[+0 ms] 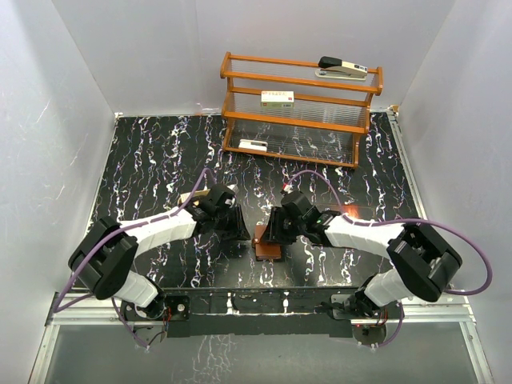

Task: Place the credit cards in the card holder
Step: Close the card holder at the center of the board.

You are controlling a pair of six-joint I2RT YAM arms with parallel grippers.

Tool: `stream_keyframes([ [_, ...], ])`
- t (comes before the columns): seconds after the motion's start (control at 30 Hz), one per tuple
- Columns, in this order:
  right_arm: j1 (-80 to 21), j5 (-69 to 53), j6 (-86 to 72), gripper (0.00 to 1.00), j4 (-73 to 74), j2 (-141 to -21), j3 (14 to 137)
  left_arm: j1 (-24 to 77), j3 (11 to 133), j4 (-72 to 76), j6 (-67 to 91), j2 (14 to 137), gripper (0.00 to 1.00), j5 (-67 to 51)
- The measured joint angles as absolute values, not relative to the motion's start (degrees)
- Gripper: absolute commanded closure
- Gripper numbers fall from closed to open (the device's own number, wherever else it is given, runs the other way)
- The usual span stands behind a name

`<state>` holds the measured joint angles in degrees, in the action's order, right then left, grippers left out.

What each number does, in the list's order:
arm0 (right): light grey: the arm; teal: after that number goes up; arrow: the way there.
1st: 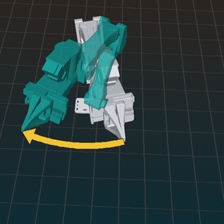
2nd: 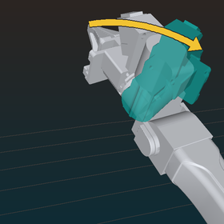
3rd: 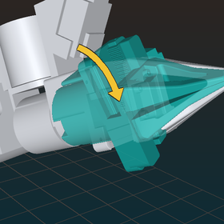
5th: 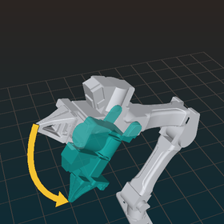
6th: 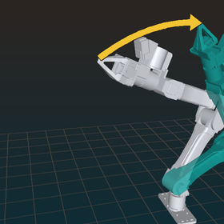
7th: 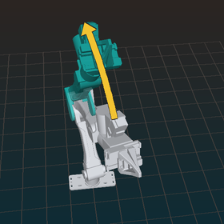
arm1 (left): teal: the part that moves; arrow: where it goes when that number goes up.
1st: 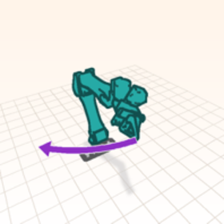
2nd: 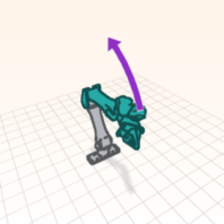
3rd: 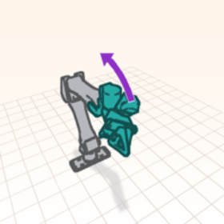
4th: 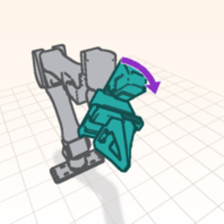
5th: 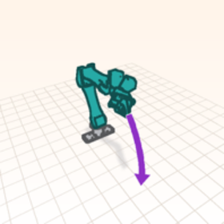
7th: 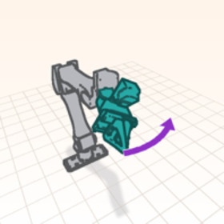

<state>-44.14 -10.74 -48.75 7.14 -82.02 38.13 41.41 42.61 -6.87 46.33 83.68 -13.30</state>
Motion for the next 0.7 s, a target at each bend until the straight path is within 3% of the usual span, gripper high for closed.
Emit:
stream_keyframes([
  [0.57,-44.1,-15.9,-52.2,0.71,-0.5,-85.3,36.6,40.6,45.8,-6.4,43.9,87.1,0.82,-13.9],
  [0.7,-44.1,-16.5,-52.5,0.76,-1.8,-86.1,36.6,40.2,48.2,-6.4,43.1,87.8,0.81,-13.7],
])
